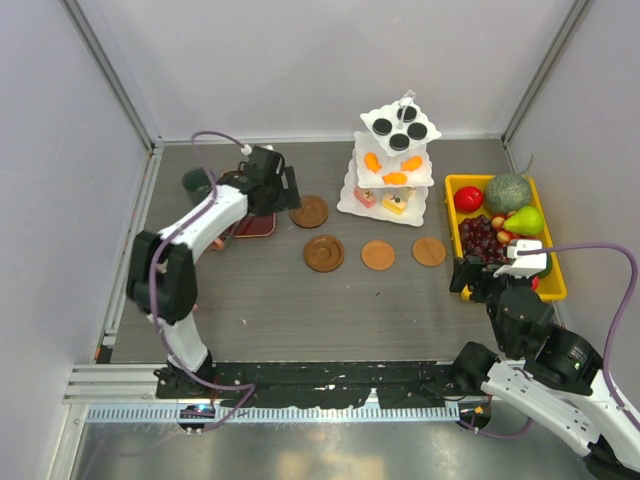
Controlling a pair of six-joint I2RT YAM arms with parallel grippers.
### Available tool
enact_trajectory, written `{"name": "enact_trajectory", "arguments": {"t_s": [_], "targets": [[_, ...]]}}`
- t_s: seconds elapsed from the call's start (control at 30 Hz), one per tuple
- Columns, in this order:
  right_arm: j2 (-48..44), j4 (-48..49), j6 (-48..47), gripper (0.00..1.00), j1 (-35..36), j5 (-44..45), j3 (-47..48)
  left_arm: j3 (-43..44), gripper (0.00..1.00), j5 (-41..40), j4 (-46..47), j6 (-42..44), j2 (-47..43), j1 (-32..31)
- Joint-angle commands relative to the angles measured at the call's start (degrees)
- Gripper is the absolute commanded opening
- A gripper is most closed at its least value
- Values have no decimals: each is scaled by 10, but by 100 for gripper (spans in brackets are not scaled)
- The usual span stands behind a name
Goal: Serve the afternoon tea
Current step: Adjust the coaster at the center of the board, then pick up the cup at the center of the board.
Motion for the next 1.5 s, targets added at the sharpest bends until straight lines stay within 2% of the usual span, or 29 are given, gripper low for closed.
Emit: {"name": "enact_trajectory", "arguments": {"t_s": [0.0,0.1,0.27,0.43,0.57,0.7,0.83,0.9,1.17,1.47], "targets": [[-4,16,4,90,0,5,4,-68,91,-73,19,22,-157,12],[-9,18,5,90,0,0,3,-129,99,-123,12,22,-239,14],[-10,19,5,90,0,-3,4,-236,99,-186,-11,-15,-359,35],[-13,19,5,90,0,-8,4,-316,99,-183,-6,-34,-431,87],[-16,19,6,90,0,-8,2,-322,97,-136,-7,-23,-446,155],[-14,19,5,90,0,-8,2,-272,91,-105,-37,3,-424,218],[-8,19,4,90,0,-7,2,-215,78,-68,-67,21,-361,281],[-8,19,3,90,0,-7,2,-184,75,-43,-81,35,-327,306],[-13,19,4,90,0,-5,1,-80,61,-11,-142,93,-219,340],[-10,17,6,90,0,-4,1,-41,51,26,-146,100,-145,362]]}}
